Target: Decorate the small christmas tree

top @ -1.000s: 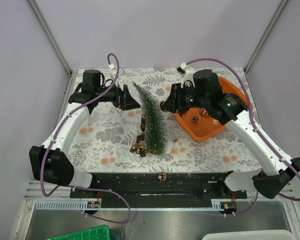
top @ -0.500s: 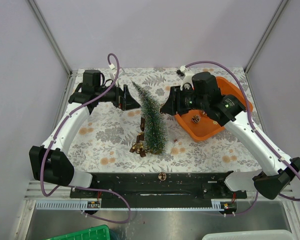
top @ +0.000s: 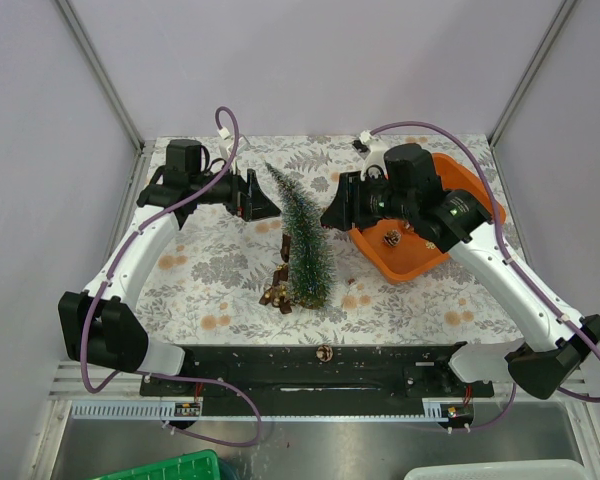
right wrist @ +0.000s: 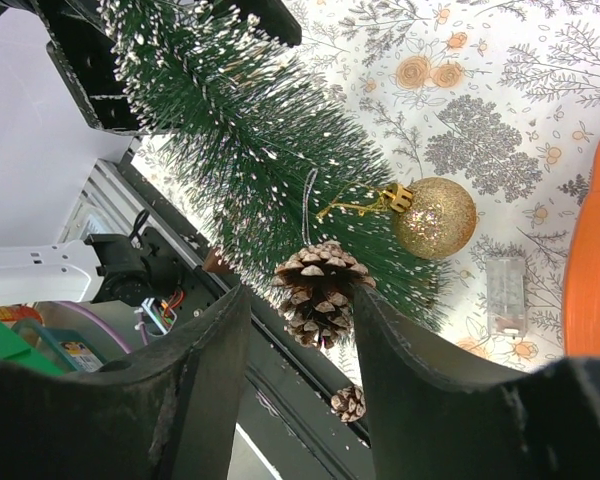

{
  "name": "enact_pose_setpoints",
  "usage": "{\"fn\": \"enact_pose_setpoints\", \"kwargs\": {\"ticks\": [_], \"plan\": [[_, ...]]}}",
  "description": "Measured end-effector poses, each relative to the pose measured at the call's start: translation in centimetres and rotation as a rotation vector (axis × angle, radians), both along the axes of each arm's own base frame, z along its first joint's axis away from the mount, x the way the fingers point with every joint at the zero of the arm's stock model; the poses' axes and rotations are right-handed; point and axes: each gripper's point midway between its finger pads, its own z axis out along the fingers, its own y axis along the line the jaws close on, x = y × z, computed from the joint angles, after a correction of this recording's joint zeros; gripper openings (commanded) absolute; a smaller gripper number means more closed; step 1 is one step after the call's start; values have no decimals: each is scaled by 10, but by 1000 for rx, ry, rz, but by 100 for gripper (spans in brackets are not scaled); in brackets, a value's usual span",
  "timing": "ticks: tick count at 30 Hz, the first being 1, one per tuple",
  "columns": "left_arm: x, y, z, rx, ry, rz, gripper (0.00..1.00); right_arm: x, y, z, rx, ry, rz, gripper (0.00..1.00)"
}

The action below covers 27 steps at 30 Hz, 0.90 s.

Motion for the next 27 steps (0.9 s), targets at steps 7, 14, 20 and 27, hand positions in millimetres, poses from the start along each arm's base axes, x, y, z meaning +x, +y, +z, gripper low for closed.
{"fn": "enact_pose_setpoints", "kwargs": {"ticks": [7,14,20,27], "plan": [[0,0,0,1,-1,-1,99,2,-13,-6,-66,-17,-34,61],[0,0,0,3,-5,-2,99,2,-20,-5,-92,-36,-53,60],[-1,1,1,3,-8,-3,99,4,-22,-4,-99,-45,-63,61],[-4,2,-2,18,6,-4,99,8,-30,-1,-117,-67,-107,63]]}}
